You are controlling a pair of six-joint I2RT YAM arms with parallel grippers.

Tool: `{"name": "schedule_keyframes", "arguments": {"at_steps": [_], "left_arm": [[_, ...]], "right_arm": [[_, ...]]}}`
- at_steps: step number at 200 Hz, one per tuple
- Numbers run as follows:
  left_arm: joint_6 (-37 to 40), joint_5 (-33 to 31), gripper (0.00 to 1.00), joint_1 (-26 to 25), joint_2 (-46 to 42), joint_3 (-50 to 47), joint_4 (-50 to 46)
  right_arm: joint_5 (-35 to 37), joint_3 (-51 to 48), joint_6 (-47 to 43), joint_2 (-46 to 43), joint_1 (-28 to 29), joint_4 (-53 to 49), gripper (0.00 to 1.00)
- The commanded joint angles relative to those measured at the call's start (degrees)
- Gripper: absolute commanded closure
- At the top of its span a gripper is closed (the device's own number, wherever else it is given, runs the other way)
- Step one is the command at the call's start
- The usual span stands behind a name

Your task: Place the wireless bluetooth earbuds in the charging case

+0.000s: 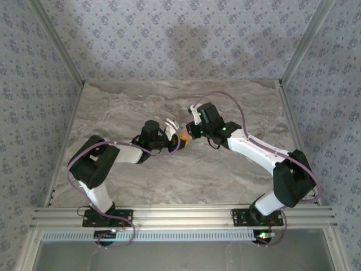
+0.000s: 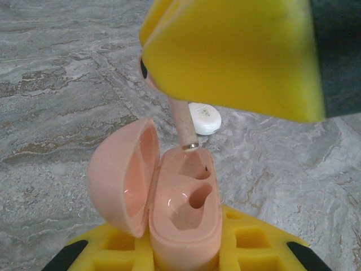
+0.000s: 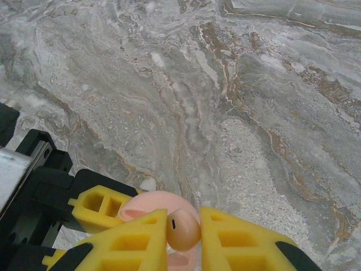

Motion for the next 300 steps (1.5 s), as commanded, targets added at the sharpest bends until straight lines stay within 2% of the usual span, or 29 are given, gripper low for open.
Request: {"name": "schedule_keyframes", "arguments": {"at_steps": [1, 175, 275, 300], "left_arm": [[-1.0, 1.3, 0.97, -0.3, -1.3, 1.2, 2.0], [-3.8, 1.3, 0.96, -0.3, -1.7, 2.4, 4.8], [-1.8, 1.2, 0.96, -0.2, -3.3, 3.0, 2.3], [-1.2, 1.5, 0.96, -0.2, -3.9, 3.3, 1.3]], "right_arm": [[2.1, -0.9, -2.2, -1.7, 0.5, 0.5, 0.81], [3.3, -2.6, -6.5, -3.2, 1.9, 1.9, 0.81], [-2.7, -4.2, -11.1, -5.6, 2.6, 1.1, 0.81], [-4.3, -4.1, -10.6, -5.6, 2.3, 1.7, 0.77]]}}
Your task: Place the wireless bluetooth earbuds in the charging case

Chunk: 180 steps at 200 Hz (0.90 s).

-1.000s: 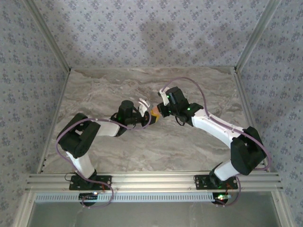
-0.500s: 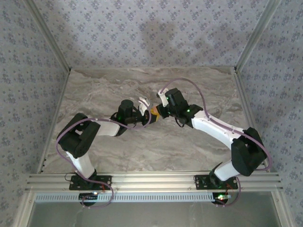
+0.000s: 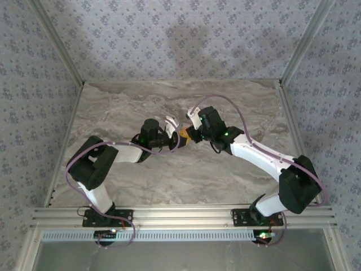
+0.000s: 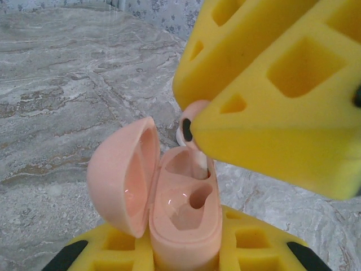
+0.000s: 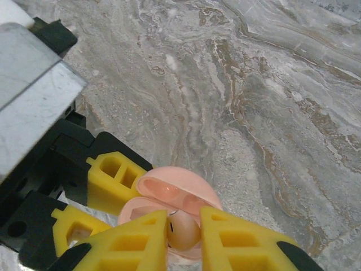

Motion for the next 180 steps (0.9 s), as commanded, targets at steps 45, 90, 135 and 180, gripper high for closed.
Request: {"name": "schedule_keyframes", "arguments": {"at_steps": [45, 90, 135, 180], "left_arm": [[2.9, 1.4, 0.96, -0.3, -4.0, 1.4, 0.0], [4.0, 2.0, 0.96, -0.3, -4.6, 0.4, 0.2], [5.3, 2.4, 0.95, -0.3, -6.1, -0.6, 0.4], [7.4, 2.6, 0.95, -0.3, -7.3, -1.3, -0.6]], "right_arm": [[-9.2, 0.6, 3.4, -1.5, -1.7, -0.2, 0.63], [-15.6, 1.3, 6.7, -2.7, -3.6, 0.8, 0.48], [-21.8, 2.2, 10.6, -4.6, -5.6, 1.9, 0.41], [-26.4, 2.1, 16.0, -6.5, -8.7, 2.2, 0.41]]}}
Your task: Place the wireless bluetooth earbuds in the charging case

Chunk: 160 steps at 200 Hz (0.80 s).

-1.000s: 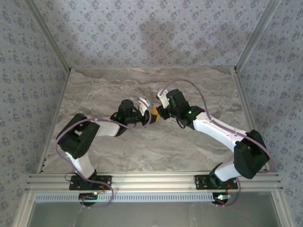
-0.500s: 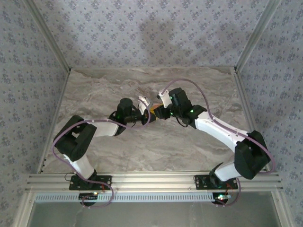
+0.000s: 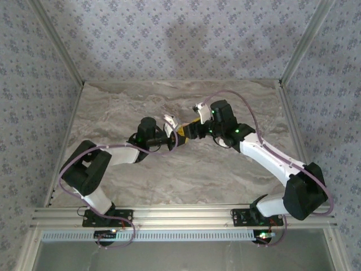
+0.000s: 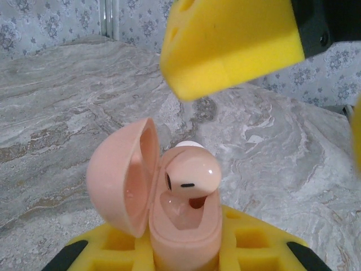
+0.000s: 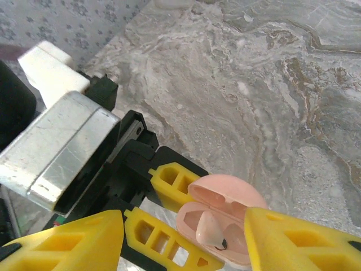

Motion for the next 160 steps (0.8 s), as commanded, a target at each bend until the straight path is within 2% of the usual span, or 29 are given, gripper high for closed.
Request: {"name": "schedule_keyframes", "arguments": {"at_steps": [1, 27, 66, 113, 160], "left_arm": [[2.6, 1.7, 0.95, -0.3, -2.4, -0.8, 0.4], [5.4, 1.7, 0.95, -0.4, -3.7, -1.0, -2.0], [9.6, 1.4, 0.95, -0.5, -5.5, -1.0, -5.9], [11.3, 1.6, 0.95, -0.5, -6.6, -1.2, -7.5], [11.5, 2.1, 0.95, -0.5, -7.1, -1.4, -7.5]], "right_arm": [[-4.4, 1.9, 5.1, -2.0, -2.0, 0.8, 0.41], [-4.6, 1.6, 8.9, -3.3, -4.2, -0.3, 0.42], [-2.1, 3.1, 6.8, -3.8, -4.1, -7.1, 0.43], [-3.1, -0.1, 1.7, -5.2, -3.4, -5.3, 0.27], [-5.6, 1.8, 0.6, -1.1, -3.2, -7.2, 0.26]]}}
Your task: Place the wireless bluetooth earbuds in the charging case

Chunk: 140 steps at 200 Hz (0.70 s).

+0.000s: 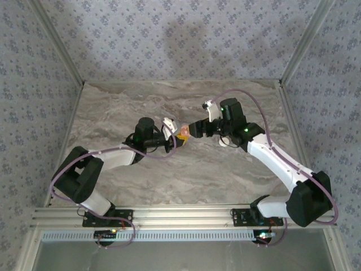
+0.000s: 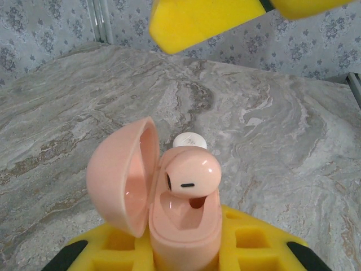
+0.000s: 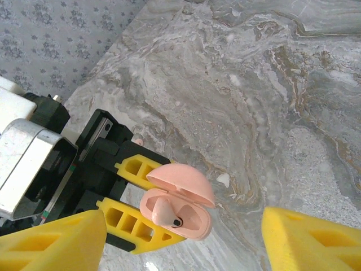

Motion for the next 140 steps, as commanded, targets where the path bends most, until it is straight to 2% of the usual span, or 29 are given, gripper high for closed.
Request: {"name": "schedule_keyframes", "arguments": {"at_steps": [1, 56, 140], "left_arm": [[1.4, 1.9, 0.95, -0.4, -1.7, -0.4, -0.1], [1.3, 2.0, 0.95, -0.4, -2.3, -0.4, 0.1], [1.0, 2.3, 0.95, -0.4, -3.2, -0.4, -0.1]], "right_arm": [[-2.7, 1.5, -1.5, 2.5, 0.4, -1.6, 0.26], [-4.2, 3.2, -1.3, 6.6, 1.4, -1.7, 0.26], [0.9, 3.9, 1.6, 7.9, 1.2, -2.5, 0.3]]}}
